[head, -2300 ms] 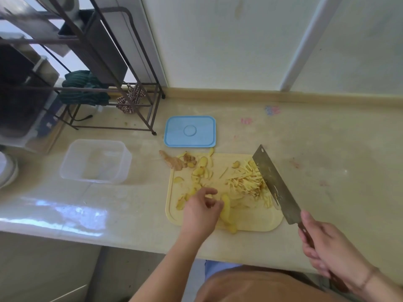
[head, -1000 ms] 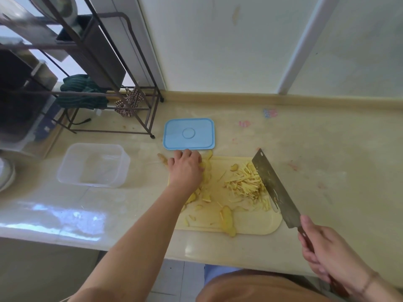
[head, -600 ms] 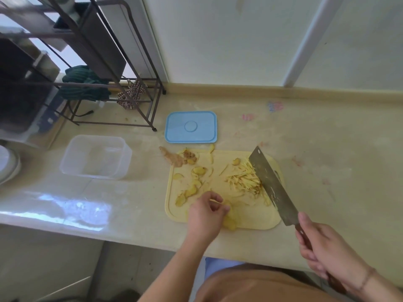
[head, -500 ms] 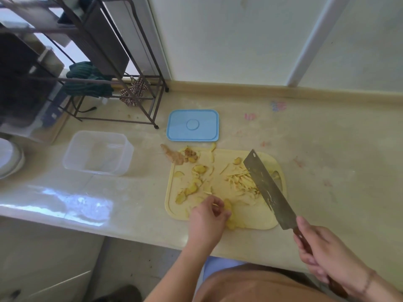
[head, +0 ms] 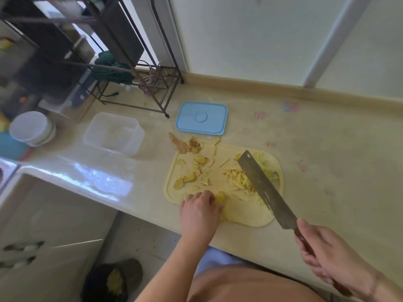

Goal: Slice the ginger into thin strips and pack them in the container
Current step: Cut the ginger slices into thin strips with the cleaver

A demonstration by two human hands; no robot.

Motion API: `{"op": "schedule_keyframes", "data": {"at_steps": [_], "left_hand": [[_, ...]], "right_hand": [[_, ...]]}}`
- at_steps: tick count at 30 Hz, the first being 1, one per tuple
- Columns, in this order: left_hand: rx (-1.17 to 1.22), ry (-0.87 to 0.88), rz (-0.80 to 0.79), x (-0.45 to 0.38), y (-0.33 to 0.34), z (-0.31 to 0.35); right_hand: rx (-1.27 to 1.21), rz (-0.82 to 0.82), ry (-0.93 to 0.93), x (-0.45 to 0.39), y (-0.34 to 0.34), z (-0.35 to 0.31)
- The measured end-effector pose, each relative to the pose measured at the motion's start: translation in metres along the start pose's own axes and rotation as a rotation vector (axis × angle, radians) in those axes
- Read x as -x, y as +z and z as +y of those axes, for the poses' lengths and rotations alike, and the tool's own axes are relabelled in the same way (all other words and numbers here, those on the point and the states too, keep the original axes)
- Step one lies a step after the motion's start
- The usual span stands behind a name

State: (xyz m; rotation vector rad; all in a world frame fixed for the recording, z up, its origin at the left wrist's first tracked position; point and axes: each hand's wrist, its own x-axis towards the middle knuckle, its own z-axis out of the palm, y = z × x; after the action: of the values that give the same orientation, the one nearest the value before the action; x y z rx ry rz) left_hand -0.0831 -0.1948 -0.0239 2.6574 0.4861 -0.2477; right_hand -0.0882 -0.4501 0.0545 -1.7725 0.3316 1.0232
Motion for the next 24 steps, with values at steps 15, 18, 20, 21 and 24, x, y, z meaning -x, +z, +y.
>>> {"op": "schedule_keyframes", "data": {"at_steps": [15, 18, 20, 21, 24], "left_hand": [[-0.125, 0.164, 0.152, -0.008, 0.006, 0.027], [-0.215, 0.260, 0.172, -0.009, 0.019, 0.029], [-0.213, 0.232, 0.164, -0.010, 0.025, 0.031], [-0.201, 0.196, 0.160, -0.009, 0.026, 0.033], [-0.161, 0.060, 0.027, -0.008, 0.023, 0.043]], "right_hand": [[0.075, -0.072, 0.029, -0.011, -0.030, 0.019], [0.064, -0.087, 0.023, -0.011, -0.034, 0.022], [0.059, -0.094, 0.016, -0.010, -0.035, 0.023], [0.061, -0.090, 0.014, -0.010, -0.035, 0.024], [0.077, -0.088, 0.004, -0.009, -0.036, 0.025]]}}
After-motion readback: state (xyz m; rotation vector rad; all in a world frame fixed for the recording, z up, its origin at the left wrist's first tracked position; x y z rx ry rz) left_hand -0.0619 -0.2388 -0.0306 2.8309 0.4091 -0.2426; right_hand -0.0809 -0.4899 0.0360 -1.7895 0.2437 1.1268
